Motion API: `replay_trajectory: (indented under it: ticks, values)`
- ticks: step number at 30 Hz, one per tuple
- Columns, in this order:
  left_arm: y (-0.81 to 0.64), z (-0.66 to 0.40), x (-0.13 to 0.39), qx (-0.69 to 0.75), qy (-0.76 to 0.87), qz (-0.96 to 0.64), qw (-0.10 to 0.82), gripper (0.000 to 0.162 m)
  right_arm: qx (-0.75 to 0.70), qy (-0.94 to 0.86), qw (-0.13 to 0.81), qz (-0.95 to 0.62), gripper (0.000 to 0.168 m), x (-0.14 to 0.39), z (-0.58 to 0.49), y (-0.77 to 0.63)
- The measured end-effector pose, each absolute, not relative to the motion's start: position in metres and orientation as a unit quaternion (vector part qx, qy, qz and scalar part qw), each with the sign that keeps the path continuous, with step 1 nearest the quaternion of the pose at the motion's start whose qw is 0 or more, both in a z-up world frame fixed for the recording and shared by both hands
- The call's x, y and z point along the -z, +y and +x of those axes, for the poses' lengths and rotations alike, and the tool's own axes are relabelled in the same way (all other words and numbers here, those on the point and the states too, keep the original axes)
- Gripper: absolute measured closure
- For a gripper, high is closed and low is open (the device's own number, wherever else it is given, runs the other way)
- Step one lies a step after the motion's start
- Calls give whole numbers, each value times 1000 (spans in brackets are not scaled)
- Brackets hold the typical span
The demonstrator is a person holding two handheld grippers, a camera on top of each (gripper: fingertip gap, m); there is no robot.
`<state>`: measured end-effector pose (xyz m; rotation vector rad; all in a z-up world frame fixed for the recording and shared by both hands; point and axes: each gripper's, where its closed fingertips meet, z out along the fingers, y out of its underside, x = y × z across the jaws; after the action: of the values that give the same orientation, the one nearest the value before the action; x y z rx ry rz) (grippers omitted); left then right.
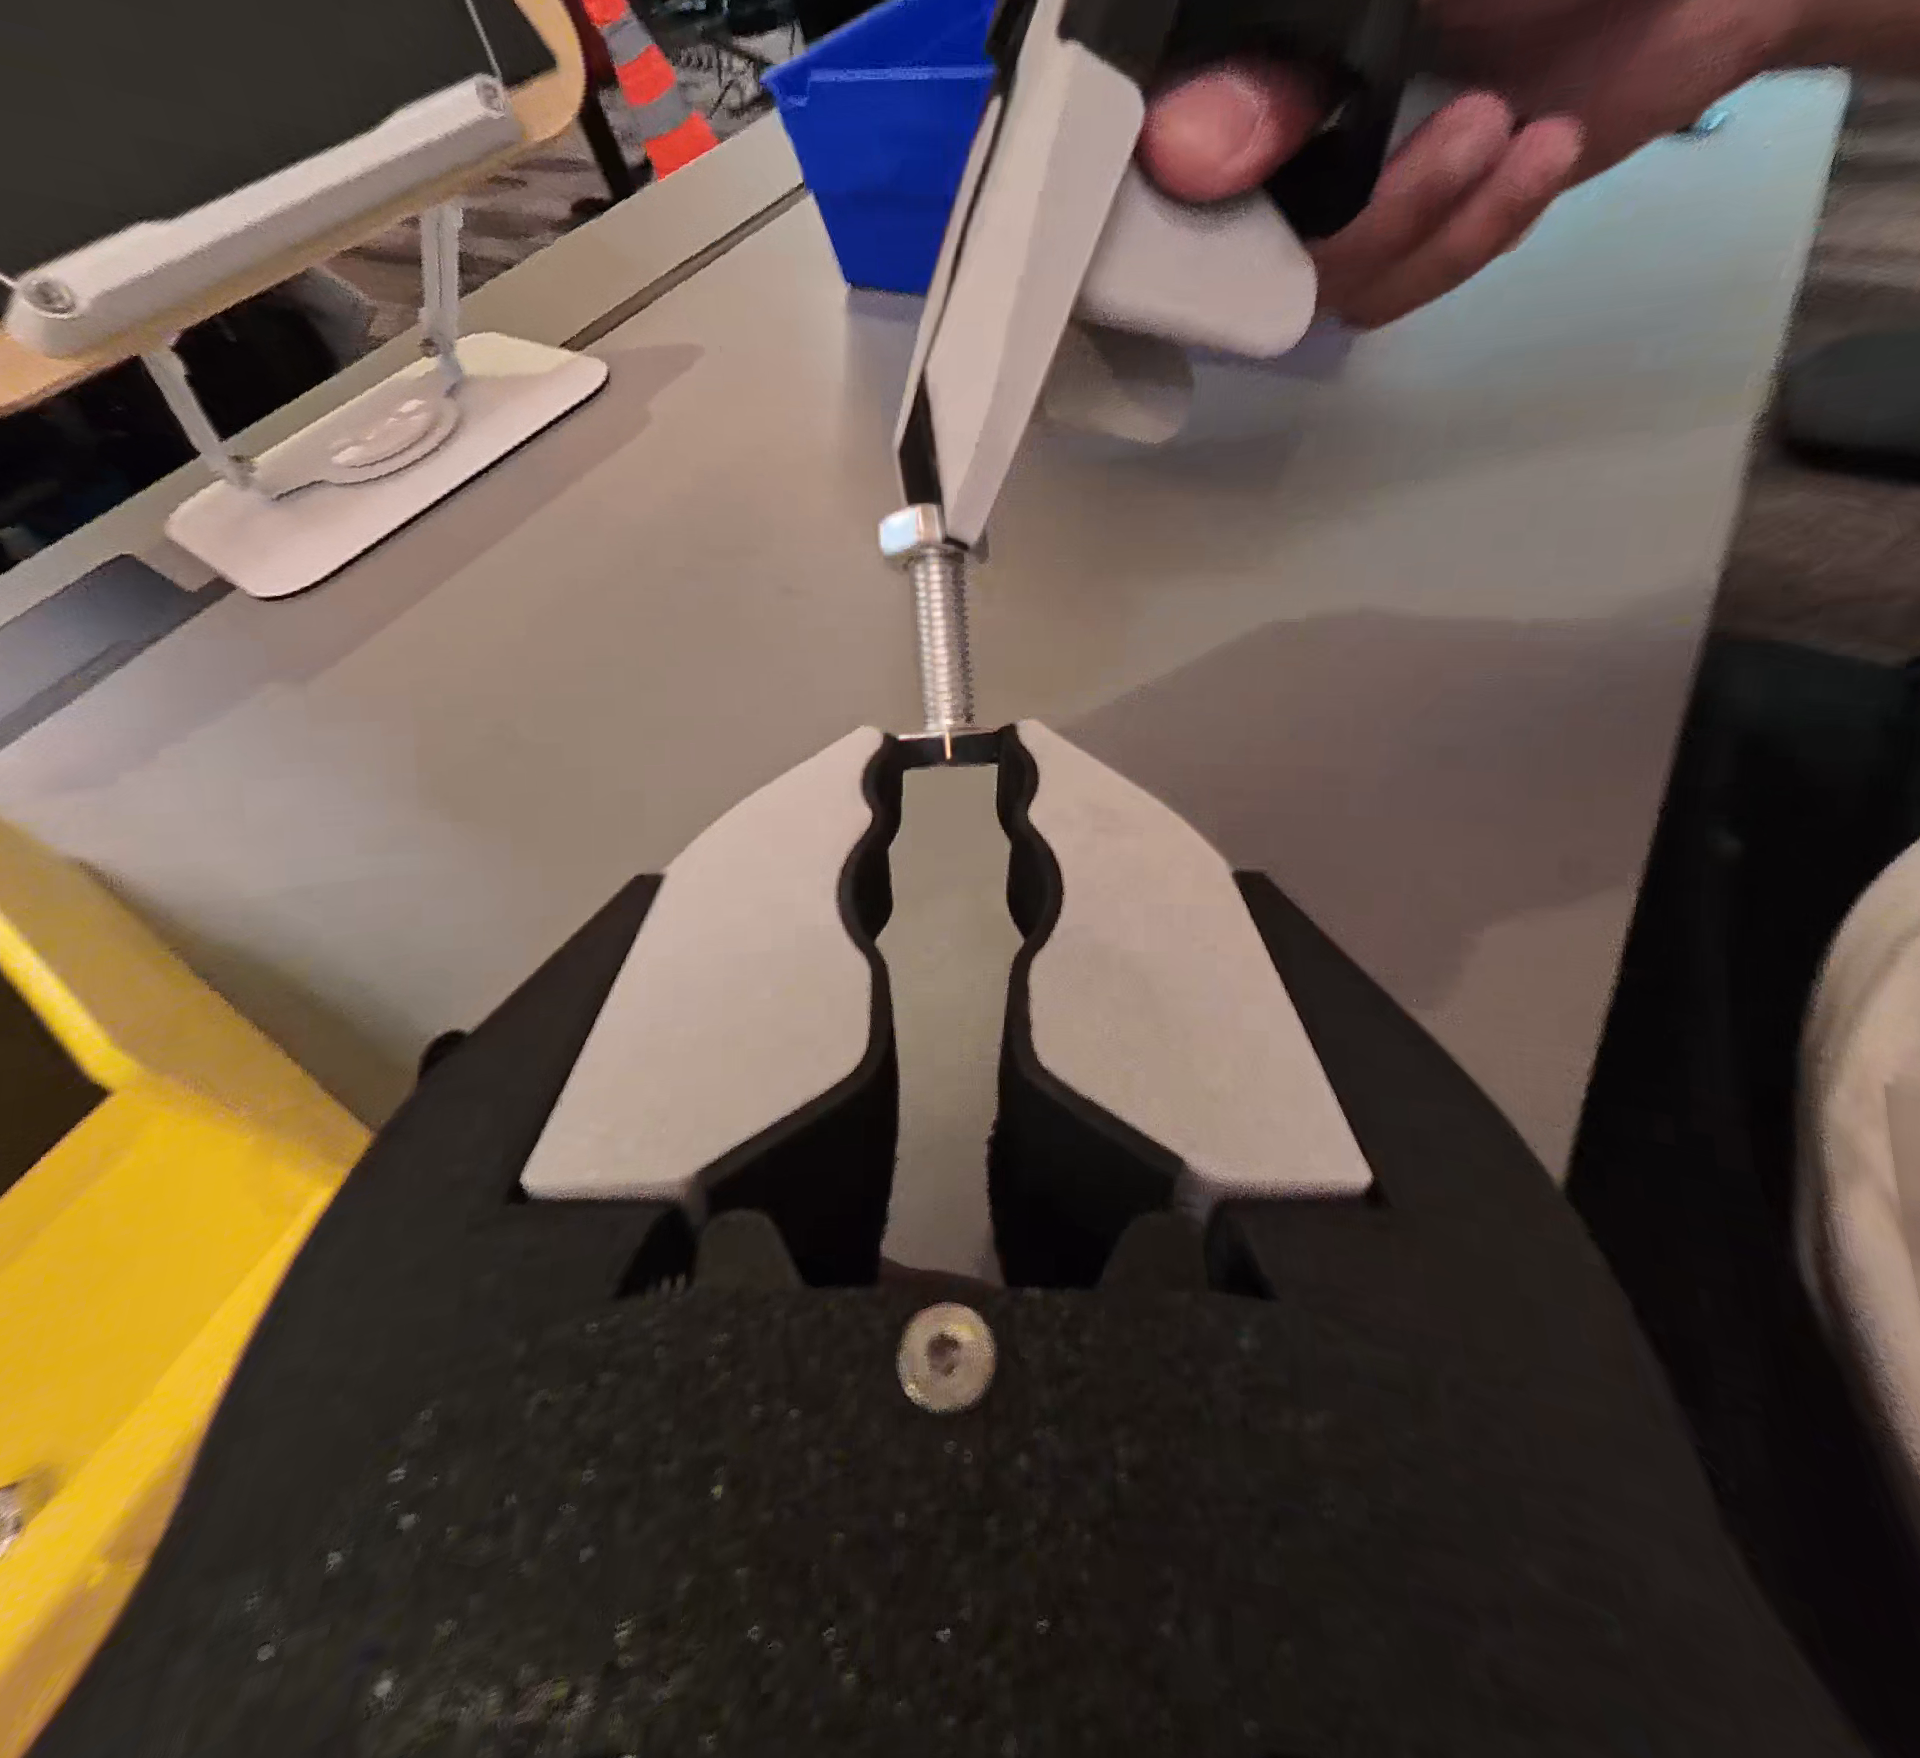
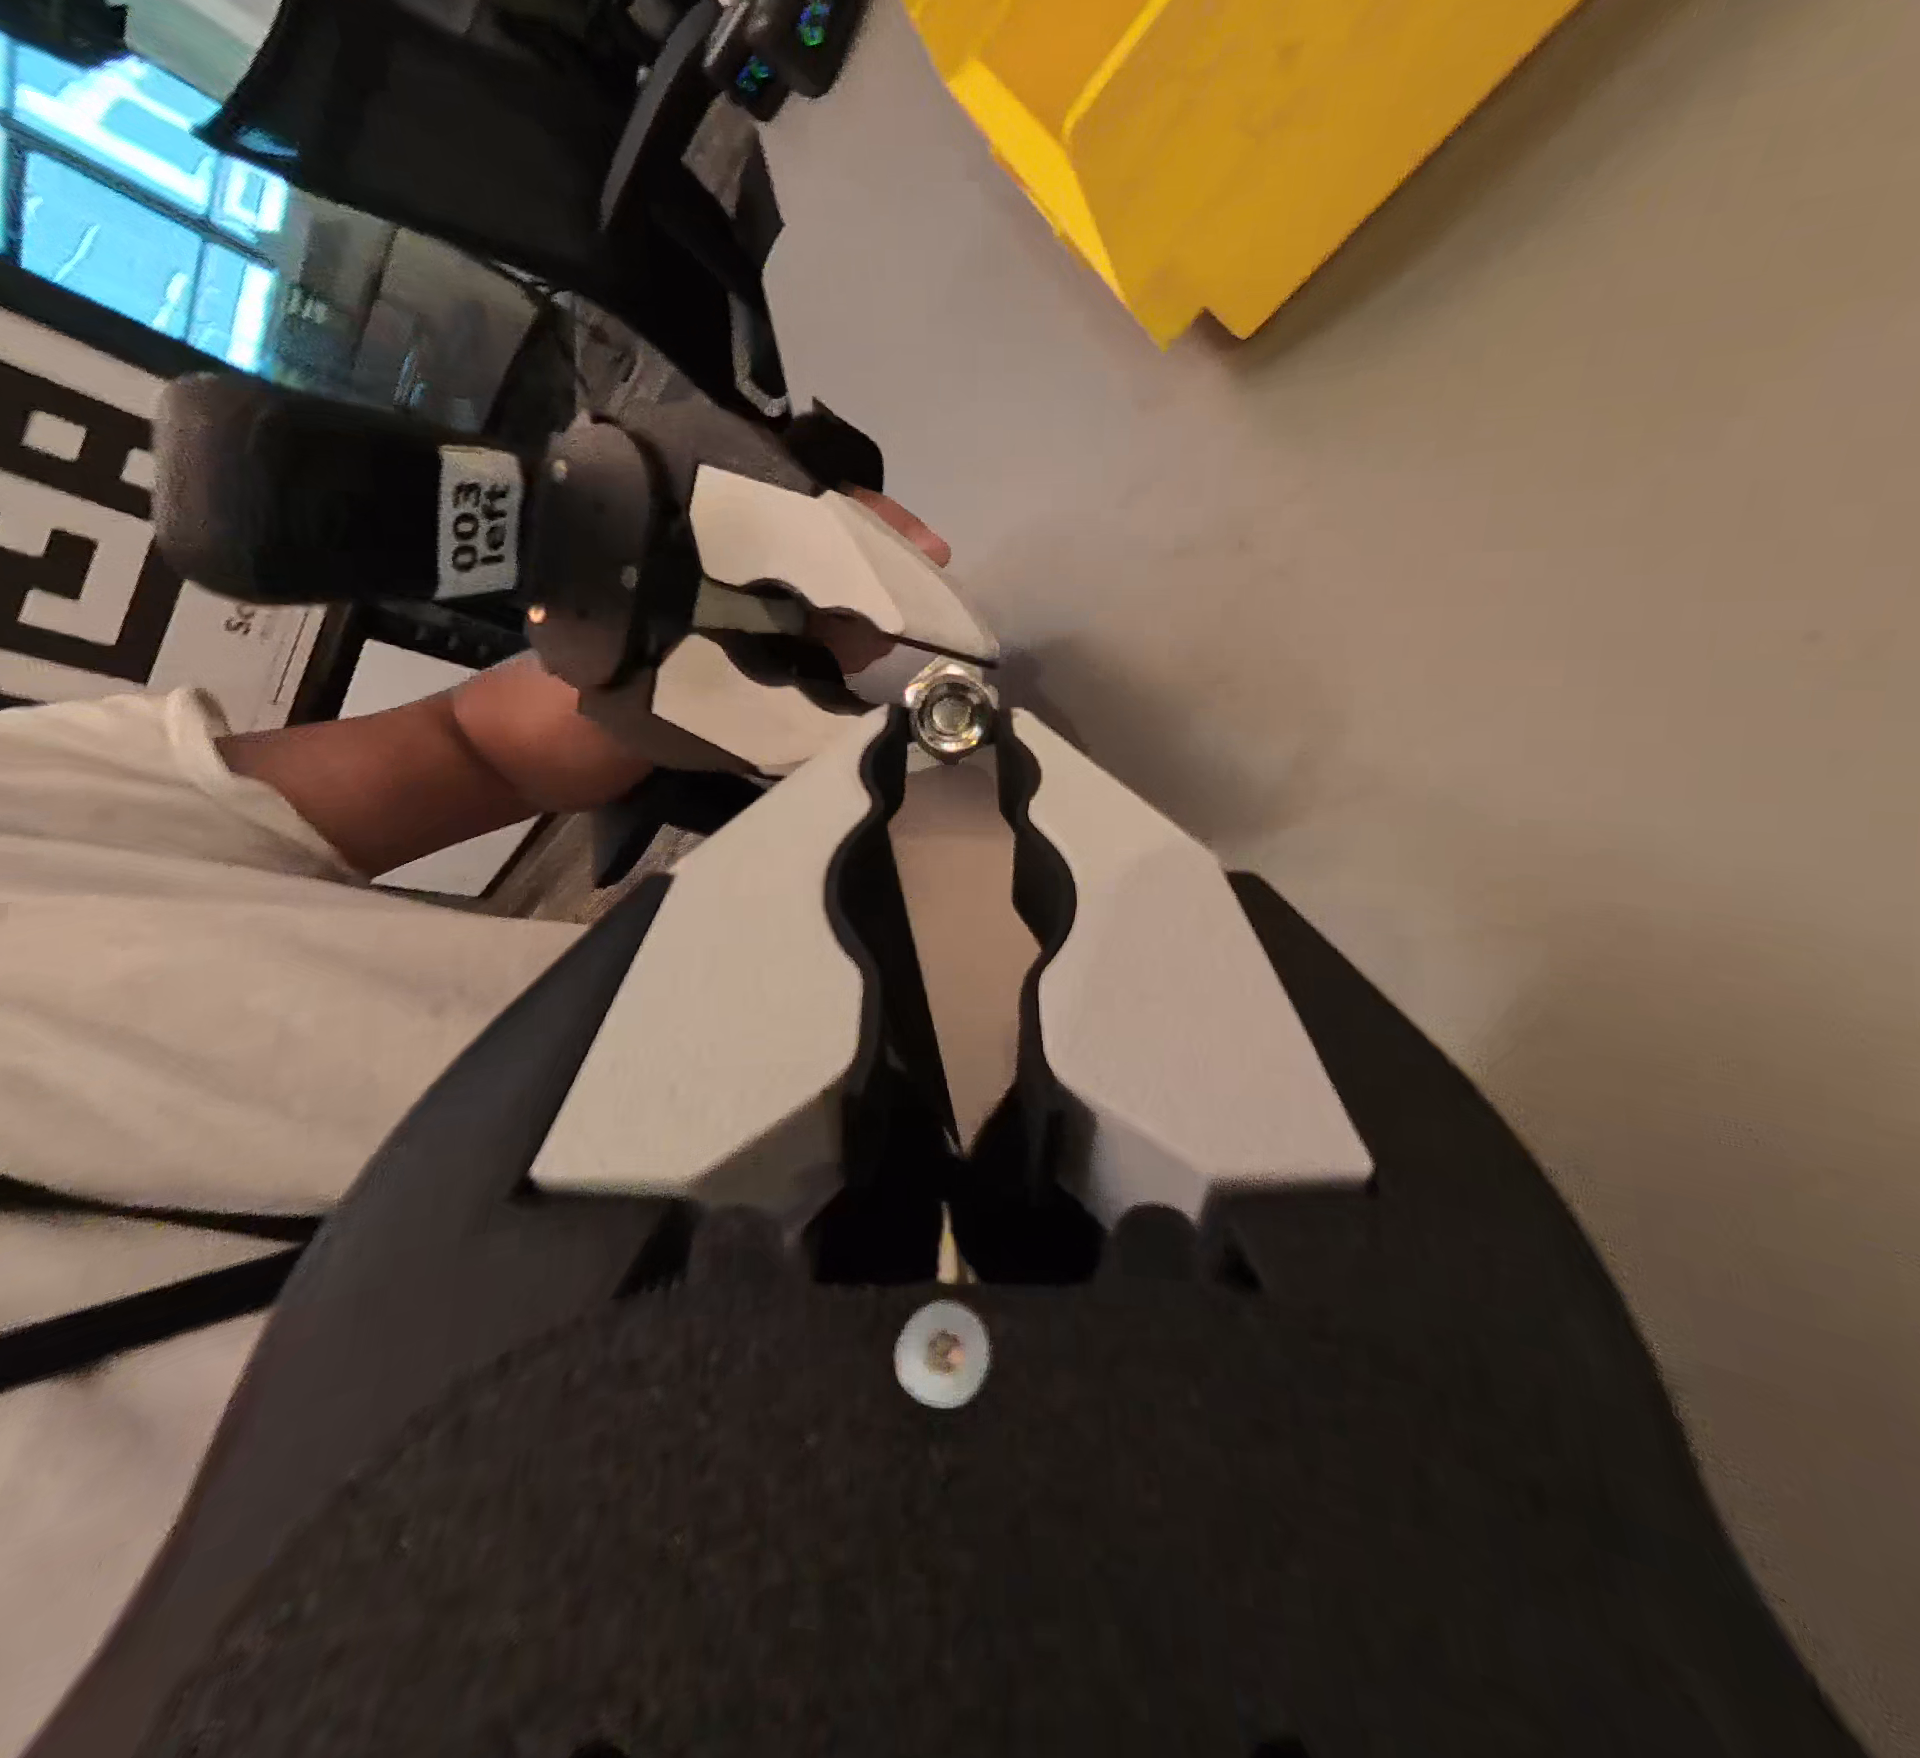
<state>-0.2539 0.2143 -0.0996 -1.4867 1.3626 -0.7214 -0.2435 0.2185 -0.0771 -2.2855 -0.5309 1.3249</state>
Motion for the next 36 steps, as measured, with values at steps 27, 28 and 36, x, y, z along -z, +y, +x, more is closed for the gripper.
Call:
replay_trajectory:
  ticks: [27, 28, 36]
  values:
    - [199, -259, 40, 563, 417, -561, 441, 145, -542, -244, 503, -627, 96, 7, -264, 212]
    - [196, -258, 38, 577, 413, -555, 434, 145, -559, -242, 511, -607, 93, 2, -272, 208]
    - [197, -261, 32, 601, 394, -547, 429, 145, -605, -220, 531, -551, 90, -14, -285, 200]
